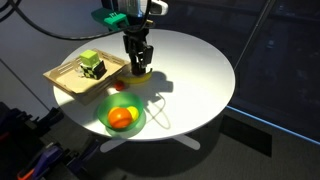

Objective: Pick up the brown plush toy and put it in the green bowl

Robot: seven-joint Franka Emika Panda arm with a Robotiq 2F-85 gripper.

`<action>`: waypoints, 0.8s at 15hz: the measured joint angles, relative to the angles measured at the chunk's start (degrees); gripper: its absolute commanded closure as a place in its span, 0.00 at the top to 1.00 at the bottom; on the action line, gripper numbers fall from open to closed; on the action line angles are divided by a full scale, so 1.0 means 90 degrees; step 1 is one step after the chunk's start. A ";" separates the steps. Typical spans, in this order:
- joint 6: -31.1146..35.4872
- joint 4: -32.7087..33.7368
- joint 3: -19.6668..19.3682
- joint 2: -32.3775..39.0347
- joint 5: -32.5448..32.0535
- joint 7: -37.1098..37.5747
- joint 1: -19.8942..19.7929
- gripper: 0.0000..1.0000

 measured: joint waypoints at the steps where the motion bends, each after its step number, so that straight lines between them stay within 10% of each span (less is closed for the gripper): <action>1: 0.0006 -0.0135 0.0000 -0.0087 -0.0041 -0.0003 0.0009 0.34; 12: 0.0552 -0.1186 0.0022 -0.0422 -0.0238 -0.0045 0.0150 0.34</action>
